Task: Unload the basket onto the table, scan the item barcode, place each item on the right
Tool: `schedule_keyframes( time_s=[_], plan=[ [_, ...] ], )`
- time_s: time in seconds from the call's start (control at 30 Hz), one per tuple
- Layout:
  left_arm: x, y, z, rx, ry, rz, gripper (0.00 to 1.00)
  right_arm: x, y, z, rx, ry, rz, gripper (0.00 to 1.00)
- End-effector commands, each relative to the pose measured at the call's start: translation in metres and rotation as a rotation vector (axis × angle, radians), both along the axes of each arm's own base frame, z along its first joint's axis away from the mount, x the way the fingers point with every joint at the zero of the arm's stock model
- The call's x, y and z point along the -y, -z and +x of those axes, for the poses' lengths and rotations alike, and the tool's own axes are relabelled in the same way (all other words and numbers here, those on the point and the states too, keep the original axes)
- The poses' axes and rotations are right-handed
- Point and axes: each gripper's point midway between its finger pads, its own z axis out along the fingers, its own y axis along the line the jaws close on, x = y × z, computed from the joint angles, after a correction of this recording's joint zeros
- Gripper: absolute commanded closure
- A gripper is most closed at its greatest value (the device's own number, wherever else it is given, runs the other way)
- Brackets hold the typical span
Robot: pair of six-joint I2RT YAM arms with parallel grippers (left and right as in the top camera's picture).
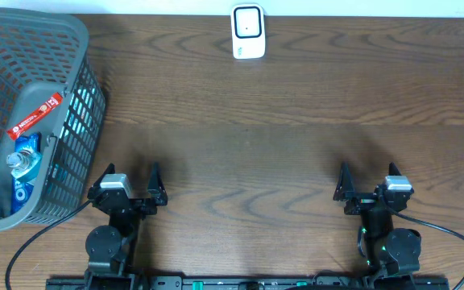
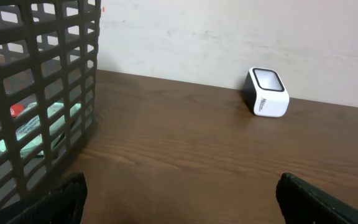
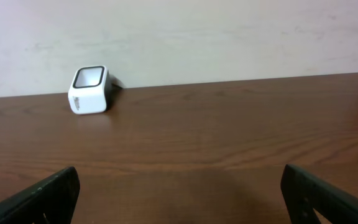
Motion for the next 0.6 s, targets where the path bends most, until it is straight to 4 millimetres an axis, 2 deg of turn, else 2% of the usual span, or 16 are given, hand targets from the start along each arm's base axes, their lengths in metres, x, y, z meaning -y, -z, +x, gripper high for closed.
schedule_keyframes(
  time_s=[0.0, 0.37, 0.57],
  plan=[
    [-0.007, 0.017, -0.001, -0.059, -0.039, 0.004, 0.02, 0.000, 0.001, 0.000, -0.002, 0.002, -0.015, 0.01],
    [-0.007, 0.016, -0.001, -0.055, -0.038, 0.004, 0.02, 0.000, 0.001, 0.000, -0.003, 0.002, -0.015, 0.01],
    [-0.006, -0.002, -0.002, -0.029, -0.029, 0.049, 0.02, 0.000, 0.001, 0.000, -0.003, 0.003, -0.015, 0.01]
  ],
)
